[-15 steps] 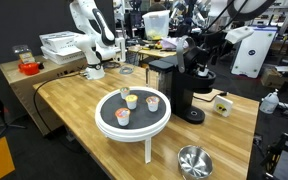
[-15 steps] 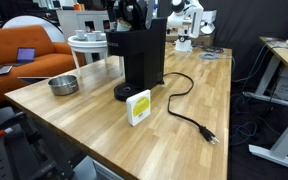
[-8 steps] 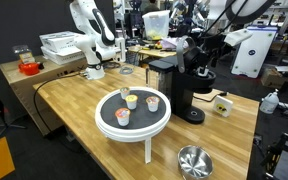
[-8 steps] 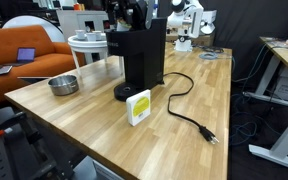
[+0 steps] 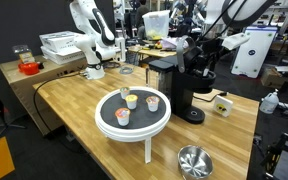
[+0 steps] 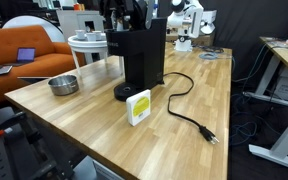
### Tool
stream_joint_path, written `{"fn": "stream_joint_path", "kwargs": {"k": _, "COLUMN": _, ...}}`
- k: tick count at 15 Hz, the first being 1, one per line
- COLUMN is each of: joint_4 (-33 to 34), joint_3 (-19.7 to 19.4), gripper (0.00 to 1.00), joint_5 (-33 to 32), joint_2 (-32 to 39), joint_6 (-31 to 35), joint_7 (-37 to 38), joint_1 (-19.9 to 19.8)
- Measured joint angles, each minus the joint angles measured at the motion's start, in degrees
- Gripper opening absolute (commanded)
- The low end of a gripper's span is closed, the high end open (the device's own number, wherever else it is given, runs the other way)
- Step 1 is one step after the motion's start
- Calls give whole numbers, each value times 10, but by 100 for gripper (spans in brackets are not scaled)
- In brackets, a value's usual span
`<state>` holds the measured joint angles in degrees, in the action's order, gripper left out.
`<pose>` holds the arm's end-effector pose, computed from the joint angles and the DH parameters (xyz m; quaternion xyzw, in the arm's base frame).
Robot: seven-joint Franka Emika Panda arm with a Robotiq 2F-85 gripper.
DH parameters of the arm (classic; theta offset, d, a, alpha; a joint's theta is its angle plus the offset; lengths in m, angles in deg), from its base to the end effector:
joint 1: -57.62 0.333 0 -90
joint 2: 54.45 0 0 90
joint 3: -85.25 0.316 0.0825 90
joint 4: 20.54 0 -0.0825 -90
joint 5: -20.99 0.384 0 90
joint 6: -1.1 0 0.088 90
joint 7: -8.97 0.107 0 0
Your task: Open the coffee maker, take out the cup and put it in the pot
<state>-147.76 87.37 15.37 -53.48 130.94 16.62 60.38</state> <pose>0.5301 0.0427 0.3707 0.9992 0.0067 0.0184 0.0360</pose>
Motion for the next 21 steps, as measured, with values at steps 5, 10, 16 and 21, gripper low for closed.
{"fn": "stream_joint_path", "kwargs": {"k": 5, "joint_4": 2, "joint_3": -1, "gripper": 100, "joint_5": 3, "joint_2": 2, "joint_6": 0, "joint_7": -5, "joint_1": 0}}
{"fn": "stream_joint_path", "kwargs": {"k": 10, "joint_4": 10, "joint_3": -3, "gripper": 96, "joint_5": 3, "joint_2": 10, "joint_6": 0, "joint_7": -10, "joint_1": -2}}
{"fn": "stream_joint_path", "kwargs": {"k": 16, "joint_4": 27, "joint_3": -3, "gripper": 49, "joint_5": 11, "joint_2": 25, "joint_6": 0, "joint_7": -32, "joint_1": -2}}
{"fn": "stream_joint_path", "kwargs": {"k": 21, "joint_4": 46, "joint_3": -7, "gripper": 26, "joint_5": 13, "joint_2": 27, "joint_6": -9, "joint_7": -50, "joint_1": -4}}
